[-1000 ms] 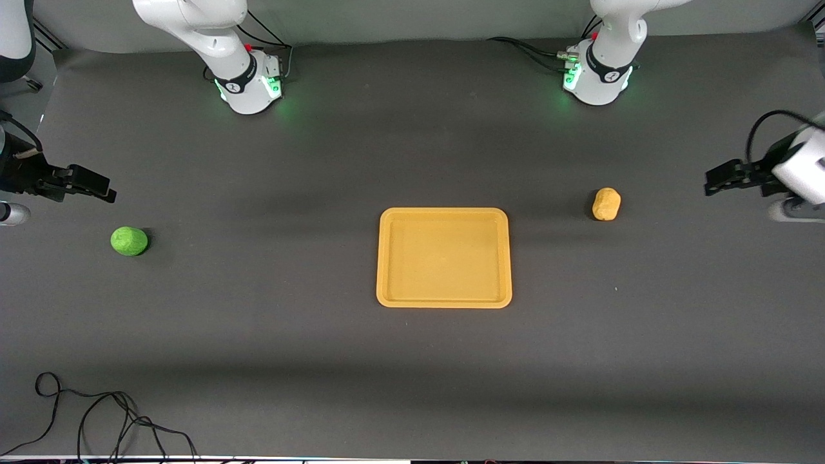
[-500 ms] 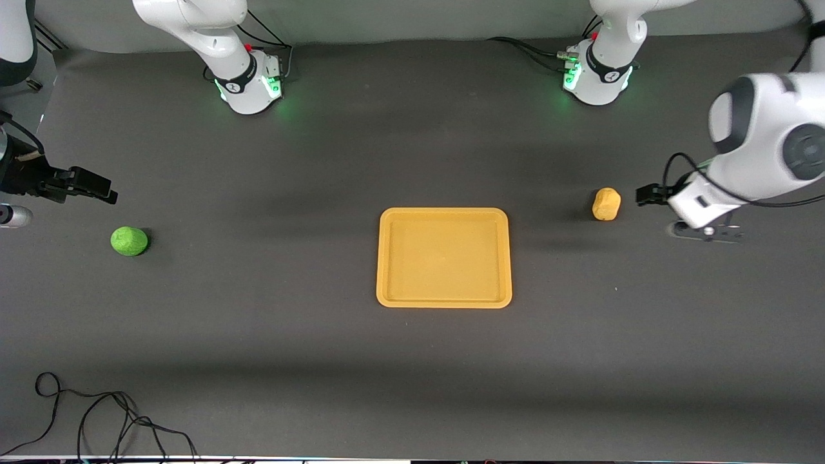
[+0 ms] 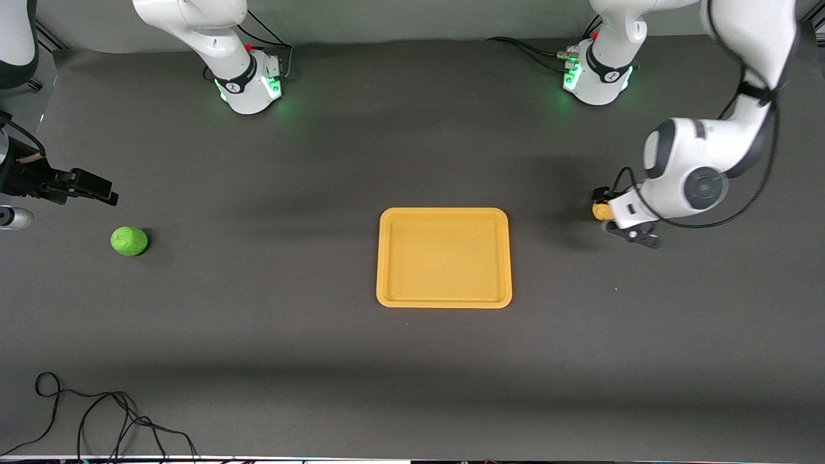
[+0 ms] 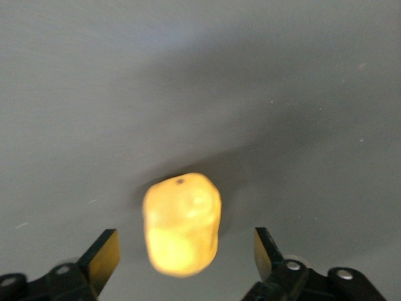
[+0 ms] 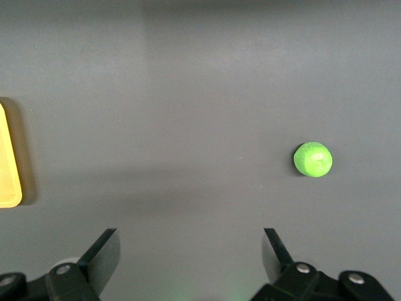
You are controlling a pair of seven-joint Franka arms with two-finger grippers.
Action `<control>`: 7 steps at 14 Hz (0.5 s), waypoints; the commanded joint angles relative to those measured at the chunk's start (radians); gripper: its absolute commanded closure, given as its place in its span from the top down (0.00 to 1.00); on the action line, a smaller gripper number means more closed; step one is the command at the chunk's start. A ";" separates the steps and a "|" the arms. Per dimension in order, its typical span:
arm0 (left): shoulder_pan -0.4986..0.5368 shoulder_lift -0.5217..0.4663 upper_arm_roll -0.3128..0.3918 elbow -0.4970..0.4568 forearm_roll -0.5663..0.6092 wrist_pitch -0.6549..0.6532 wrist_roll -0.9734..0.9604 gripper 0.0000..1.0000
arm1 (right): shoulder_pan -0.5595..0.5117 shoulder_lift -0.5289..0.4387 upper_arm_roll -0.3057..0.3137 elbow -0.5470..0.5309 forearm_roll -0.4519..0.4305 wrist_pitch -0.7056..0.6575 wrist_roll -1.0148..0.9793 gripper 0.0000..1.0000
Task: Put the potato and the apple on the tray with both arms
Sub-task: 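Reach the left gripper down to the yellow potato and grasp it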
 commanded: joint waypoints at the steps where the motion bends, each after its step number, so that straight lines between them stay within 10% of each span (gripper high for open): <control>1: -0.003 0.031 0.009 -0.047 -0.007 0.077 0.024 0.93 | 0.005 -0.042 -0.076 -0.073 -0.002 0.047 -0.054 1.00; 7: -0.026 -0.026 -0.004 0.006 -0.045 -0.027 -0.104 0.13 | 0.008 -0.065 -0.381 -0.175 -0.010 0.172 -0.407 1.00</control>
